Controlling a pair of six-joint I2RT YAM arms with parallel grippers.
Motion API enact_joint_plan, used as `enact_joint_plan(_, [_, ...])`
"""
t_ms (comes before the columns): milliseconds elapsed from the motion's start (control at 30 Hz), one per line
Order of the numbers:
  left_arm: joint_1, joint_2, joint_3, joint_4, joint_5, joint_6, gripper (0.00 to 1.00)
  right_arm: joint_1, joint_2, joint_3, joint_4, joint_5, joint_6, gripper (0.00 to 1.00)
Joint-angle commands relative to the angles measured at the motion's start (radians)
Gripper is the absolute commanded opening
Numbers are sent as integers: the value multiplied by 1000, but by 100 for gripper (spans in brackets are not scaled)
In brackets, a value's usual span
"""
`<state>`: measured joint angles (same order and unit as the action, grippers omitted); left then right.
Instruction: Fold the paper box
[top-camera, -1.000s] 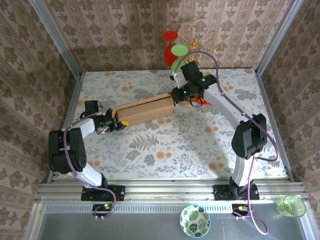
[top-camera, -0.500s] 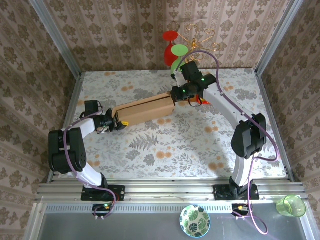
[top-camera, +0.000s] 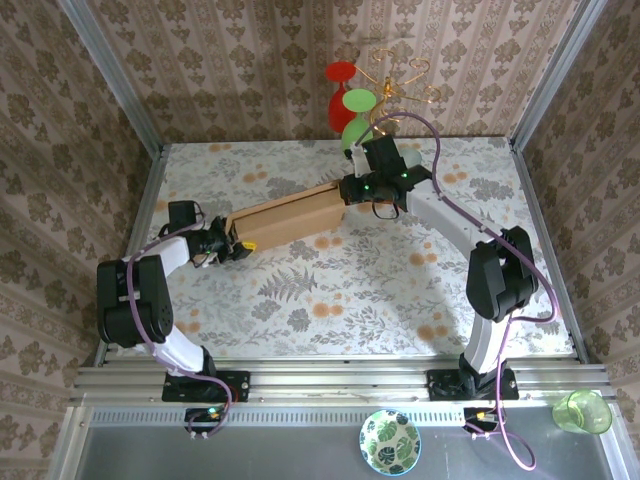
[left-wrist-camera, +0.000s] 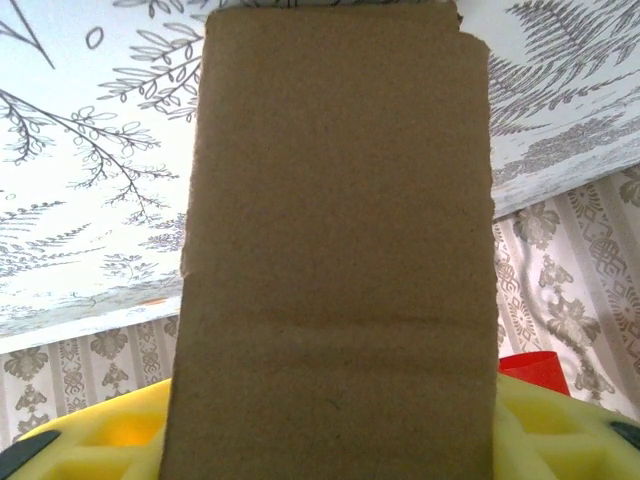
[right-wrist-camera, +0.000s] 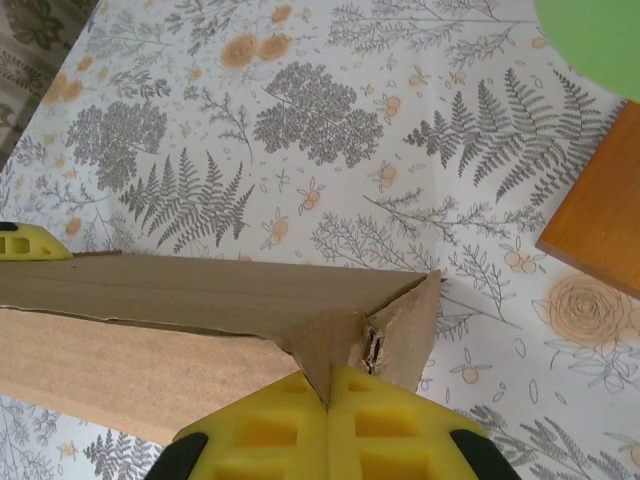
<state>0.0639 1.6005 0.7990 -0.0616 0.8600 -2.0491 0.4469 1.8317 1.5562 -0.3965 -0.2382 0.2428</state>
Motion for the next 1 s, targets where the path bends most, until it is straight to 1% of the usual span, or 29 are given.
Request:
enact_joint_plan(0, [22,36,17,20,-18,-9,60,19,20,-35,-17,10,2,0])
enact_joint_plan(100, [40,37,32,74,-20,37,69,19,39,-13,-23,23,-9,0])
enact_joint_plan(133, [48,37,45,66,-16,68,74,21,46,0,-33,29,-11,0])
enact_joint_plan(200, [60,34,66,42,-7,123,79,23,58,23,-49,40,-16,0])
enact_joint_plan(367, [103,-27,84,-63,-32,247,79,27,80,67,-88,59,-21,0])
enact_joint_plan(400, [110,-40,89,-89,-36,274,81,30,84,71,-93,62,-25,0])
enact_joint_plan(500, [138,-66,107,-175,-44,367,83,35,96,82,-98,66,-28,0])
enact_joint_plan(633, [162,-106,112,-240,-65,440,81,39,109,100,-105,73,-29,0])
enact_joint_plan(667, [173,-123,128,-284,-86,485,80,39,114,107,-108,74,-30,0])
enact_joint_plan(733, [199,-159,195,-430,-159,632,78,41,124,124,-120,72,-33,0])
enact_joint_plan(800, [216,-186,303,-577,-270,846,71,41,133,142,-130,68,-36,0])
enact_joint_plan(867, [214,-199,409,-691,-354,1053,57,40,145,163,-135,66,-40,0])
enact_joint_plan(900, [208,-205,453,-744,-395,1160,54,39,150,172,-158,64,-41,0])
enact_joint_plan(967, [188,-225,509,-791,-432,1346,51,39,160,188,-173,57,-48,0])
